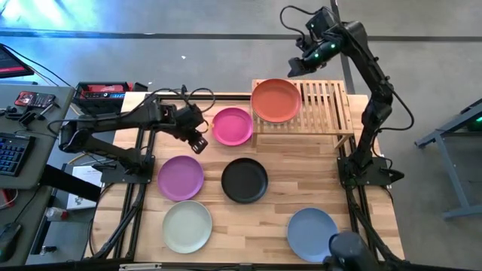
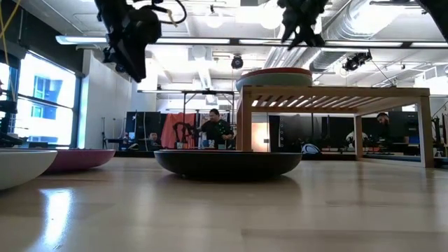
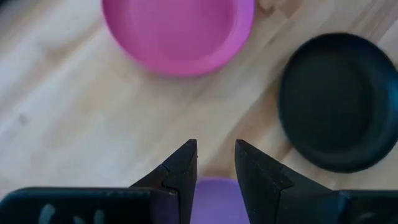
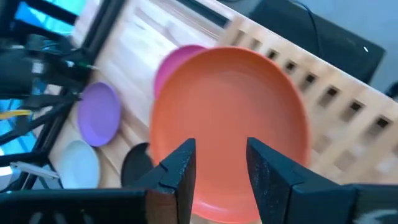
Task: Place and stack plates onto a shelf
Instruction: Stack the middle left violet plate on the orange plate
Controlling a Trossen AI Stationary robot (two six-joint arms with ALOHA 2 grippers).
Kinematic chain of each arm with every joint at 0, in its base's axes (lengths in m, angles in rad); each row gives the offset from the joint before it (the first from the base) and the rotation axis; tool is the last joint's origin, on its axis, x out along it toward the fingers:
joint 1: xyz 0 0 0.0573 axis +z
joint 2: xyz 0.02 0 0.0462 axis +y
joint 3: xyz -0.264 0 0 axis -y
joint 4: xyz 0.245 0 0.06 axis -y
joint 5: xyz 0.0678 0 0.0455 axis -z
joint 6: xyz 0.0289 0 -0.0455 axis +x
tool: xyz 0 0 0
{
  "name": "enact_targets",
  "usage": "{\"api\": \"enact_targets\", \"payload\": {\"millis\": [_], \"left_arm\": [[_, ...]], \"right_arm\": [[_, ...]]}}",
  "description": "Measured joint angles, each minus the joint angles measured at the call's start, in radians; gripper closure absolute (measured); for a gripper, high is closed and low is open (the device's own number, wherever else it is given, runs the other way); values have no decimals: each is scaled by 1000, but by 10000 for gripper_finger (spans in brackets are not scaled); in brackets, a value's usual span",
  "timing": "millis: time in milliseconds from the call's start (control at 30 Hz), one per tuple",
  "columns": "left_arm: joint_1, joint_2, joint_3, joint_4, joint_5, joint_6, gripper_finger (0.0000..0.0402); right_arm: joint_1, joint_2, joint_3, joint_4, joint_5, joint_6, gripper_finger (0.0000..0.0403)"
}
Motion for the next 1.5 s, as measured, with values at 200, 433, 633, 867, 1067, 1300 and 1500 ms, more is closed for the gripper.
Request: {"api": "enact_targets", "payload": {"millis": [200, 433, 633, 867, 1067, 1300, 1500], "left_arm": [[-72, 0, -86, -8, 1, -167, 302], [-157, 1, -138, -4, 3, -296, 302], [-243, 1, -176, 4, 5, -375, 302], [-341, 1, -237, 86, 24, -465, 302], [-421, 2, -282, 189, 25, -547, 302], [-469, 25, -320, 294, 20, -629, 302], [-490, 101, -321, 337, 20, -653, 302]], "right_arm": [[99, -30, 14, 26, 11, 70, 284], [242, -34, 9, 1, 141, 164, 284], [364, -34, 9, 0, 224, 267, 284], [501, -34, 9, 0, 314, 372, 284], [589, -34, 9, 0, 375, 425, 284], [643, -34, 9, 0, 405, 423, 284], [665, -34, 9, 0, 426, 414, 284]]}}
